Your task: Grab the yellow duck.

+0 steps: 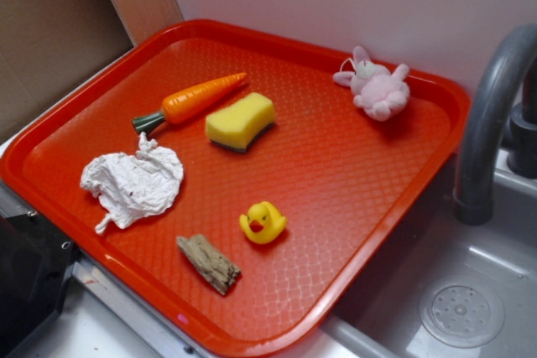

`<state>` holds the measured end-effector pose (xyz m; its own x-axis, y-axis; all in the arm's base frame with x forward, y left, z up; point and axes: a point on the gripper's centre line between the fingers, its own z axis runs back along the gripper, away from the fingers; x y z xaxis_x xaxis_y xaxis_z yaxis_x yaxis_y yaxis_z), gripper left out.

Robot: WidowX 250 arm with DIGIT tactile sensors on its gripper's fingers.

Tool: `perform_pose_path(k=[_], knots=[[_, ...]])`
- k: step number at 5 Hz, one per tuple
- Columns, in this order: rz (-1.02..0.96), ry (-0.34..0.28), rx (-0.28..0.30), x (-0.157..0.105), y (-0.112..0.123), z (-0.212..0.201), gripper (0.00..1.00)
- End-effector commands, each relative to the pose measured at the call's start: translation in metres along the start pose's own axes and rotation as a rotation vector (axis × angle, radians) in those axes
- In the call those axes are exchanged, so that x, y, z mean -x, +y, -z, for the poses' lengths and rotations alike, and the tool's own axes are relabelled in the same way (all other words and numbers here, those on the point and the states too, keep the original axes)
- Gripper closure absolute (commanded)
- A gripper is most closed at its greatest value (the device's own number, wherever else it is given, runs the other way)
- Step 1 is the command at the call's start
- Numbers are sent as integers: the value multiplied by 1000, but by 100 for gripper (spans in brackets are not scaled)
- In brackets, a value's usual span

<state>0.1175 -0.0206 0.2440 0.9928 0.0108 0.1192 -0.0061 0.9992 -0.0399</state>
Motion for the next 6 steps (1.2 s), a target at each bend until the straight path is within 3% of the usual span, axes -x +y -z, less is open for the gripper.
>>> perform_pose_path(k=[1, 4, 5, 6], knots=[[0, 0, 0, 0, 0, 0, 0], [31, -76, 59, -52, -73, 64, 0], [-135, -190, 5, -67, -99, 93, 0], [-264, -185, -35, -75, -115, 115, 0]])
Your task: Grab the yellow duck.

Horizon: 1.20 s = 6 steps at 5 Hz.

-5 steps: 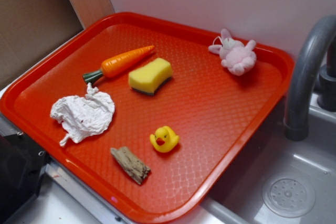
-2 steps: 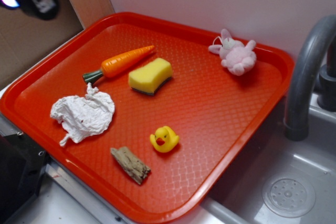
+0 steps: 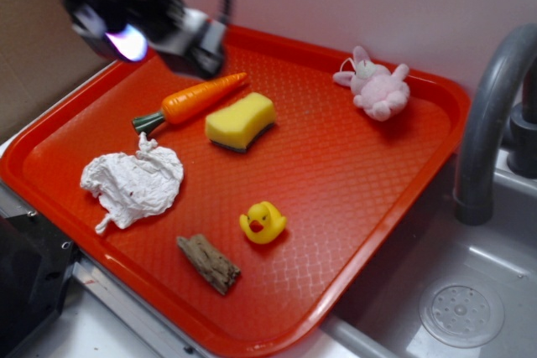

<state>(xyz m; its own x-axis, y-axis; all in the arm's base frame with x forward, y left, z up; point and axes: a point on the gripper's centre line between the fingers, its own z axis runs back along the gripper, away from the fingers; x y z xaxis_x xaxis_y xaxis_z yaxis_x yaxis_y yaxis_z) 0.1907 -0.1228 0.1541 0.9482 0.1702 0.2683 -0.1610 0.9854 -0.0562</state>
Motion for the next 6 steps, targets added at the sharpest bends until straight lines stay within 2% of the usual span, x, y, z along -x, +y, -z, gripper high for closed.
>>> perform_pose_path(k=[1, 2, 3, 4, 5, 6], knots=[[-206, -3, -56, -1, -28, 29, 0], [-223, 80, 11, 9, -40, 43, 0], [-225, 192, 130, 16, -47, 58, 0], [-195, 237, 177, 14, -38, 66, 0], [-184, 253, 137, 15, -30, 76, 0], [-168, 302, 126, 20, -29, 85, 0]])
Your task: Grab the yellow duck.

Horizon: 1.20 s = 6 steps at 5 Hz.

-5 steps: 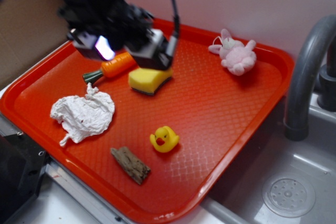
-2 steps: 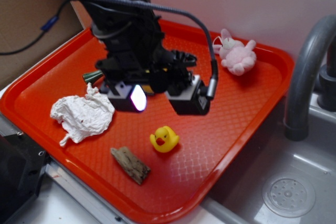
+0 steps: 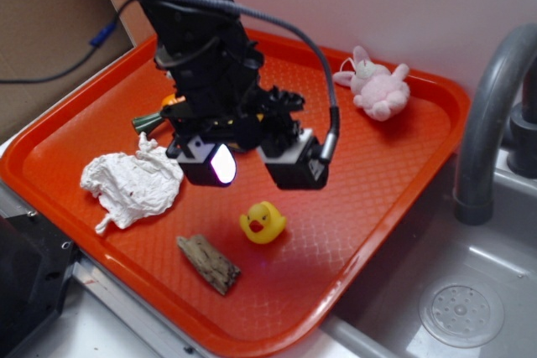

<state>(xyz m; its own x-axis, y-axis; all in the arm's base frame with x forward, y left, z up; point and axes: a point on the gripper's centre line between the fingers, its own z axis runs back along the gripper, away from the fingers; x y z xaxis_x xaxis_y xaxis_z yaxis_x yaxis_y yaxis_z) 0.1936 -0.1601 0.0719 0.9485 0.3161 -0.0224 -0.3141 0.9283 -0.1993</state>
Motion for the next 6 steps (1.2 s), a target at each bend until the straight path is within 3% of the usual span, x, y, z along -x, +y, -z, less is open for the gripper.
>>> perform_pose_path(k=[1, 2, 3, 4, 5, 6], knots=[[50, 101, -34, -6, -2, 12, 0], [52, 105, -69, -7, -10, 21, 0], [43, 88, -74, -8, -10, 27, 100], [24, 87, -44, -12, -6, 24, 100], [14, 72, -75, -14, 3, 19, 100], [50, -102, -177, -38, 10, -33, 100]])
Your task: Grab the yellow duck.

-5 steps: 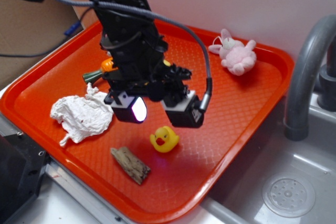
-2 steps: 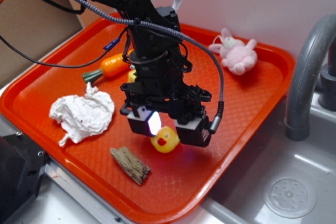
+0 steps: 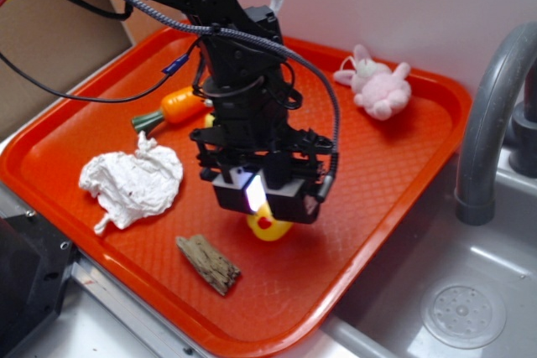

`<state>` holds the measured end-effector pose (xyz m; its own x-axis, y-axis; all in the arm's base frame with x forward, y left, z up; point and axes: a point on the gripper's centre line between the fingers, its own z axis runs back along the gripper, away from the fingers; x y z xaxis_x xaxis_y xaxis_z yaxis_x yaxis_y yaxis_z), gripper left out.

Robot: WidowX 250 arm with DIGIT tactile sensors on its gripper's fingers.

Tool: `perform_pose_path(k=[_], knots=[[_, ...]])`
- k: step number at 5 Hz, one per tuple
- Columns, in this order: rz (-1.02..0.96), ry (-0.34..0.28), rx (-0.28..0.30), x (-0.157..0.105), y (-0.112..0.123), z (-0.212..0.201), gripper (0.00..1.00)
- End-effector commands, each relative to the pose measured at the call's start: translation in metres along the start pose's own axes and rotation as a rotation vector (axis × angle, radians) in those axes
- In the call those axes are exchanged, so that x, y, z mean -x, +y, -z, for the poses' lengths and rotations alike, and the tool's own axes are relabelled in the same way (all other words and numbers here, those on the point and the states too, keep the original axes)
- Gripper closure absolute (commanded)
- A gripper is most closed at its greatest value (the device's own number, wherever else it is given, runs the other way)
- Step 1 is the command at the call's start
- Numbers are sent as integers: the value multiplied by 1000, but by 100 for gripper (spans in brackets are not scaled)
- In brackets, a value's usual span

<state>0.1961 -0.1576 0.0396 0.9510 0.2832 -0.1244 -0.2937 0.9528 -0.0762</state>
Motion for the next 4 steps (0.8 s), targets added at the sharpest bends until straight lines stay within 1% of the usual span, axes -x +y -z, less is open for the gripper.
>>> perform_pose_path(k=[1, 2, 3, 4], knots=[[-7, -347, -87, -42, 30, -125, 100], [43, -374, -100, -46, 50, -160, 100], [90, -401, -134, -48, 64, -185, 100], [139, -403, -104, -49, 68, -184, 100]])
